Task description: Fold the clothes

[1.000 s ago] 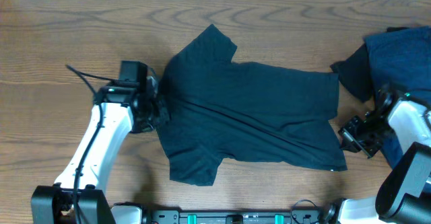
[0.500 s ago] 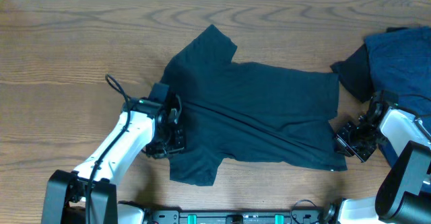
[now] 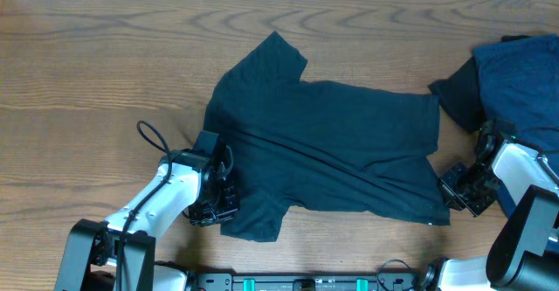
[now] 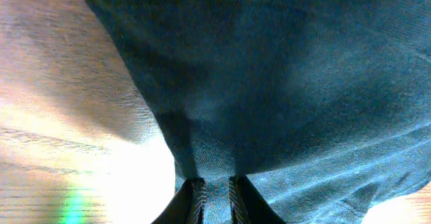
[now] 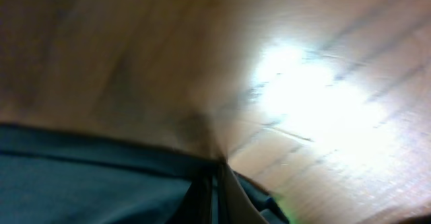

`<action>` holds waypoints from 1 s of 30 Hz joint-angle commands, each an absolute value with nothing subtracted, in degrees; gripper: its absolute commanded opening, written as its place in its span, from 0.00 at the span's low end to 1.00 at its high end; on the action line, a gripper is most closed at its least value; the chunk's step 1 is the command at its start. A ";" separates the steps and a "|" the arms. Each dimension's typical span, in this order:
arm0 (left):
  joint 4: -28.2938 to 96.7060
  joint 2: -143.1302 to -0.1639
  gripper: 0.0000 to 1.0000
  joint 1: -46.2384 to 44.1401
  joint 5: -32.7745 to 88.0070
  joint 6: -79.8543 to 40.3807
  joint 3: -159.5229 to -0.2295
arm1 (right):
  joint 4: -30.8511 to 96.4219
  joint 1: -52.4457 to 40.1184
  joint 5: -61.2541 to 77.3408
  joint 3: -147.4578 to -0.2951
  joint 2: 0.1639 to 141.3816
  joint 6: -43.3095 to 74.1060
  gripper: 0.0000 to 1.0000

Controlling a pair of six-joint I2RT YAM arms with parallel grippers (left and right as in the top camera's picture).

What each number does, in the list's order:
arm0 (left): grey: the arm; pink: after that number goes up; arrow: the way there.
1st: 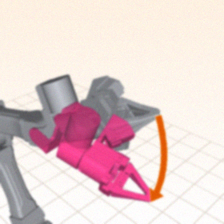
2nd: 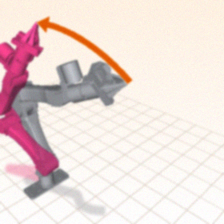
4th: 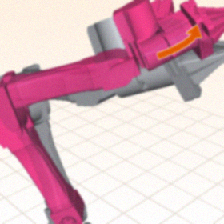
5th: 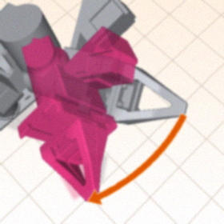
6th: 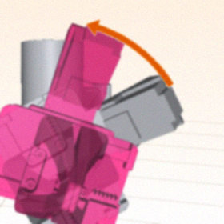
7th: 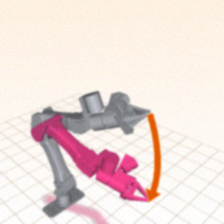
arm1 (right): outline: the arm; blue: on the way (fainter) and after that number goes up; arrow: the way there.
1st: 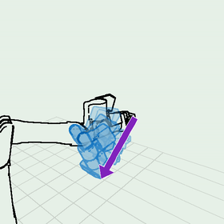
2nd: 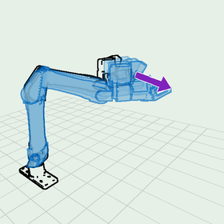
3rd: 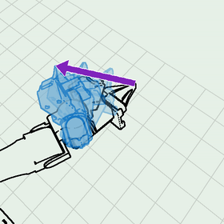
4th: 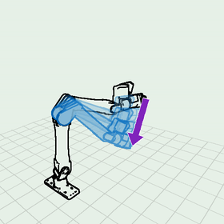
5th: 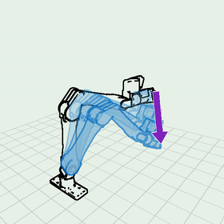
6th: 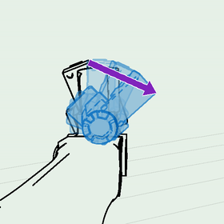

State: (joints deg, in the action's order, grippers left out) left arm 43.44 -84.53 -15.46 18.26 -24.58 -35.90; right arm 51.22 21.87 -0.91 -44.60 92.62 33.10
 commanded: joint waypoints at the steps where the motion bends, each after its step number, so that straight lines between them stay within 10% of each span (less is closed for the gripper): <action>1: 42.30 -85.73 0.16 -15.57 17.56 -25.43 -33.87 | 50.98 23.42 -7.05 -43.00 93.27 36.45 0.05; 30: 56.36 -85.19 0.15 -15.57 20.34 -23.94 -35.83 | 48.90 19.31 14.17 -49.93 93.23 17.50 0.02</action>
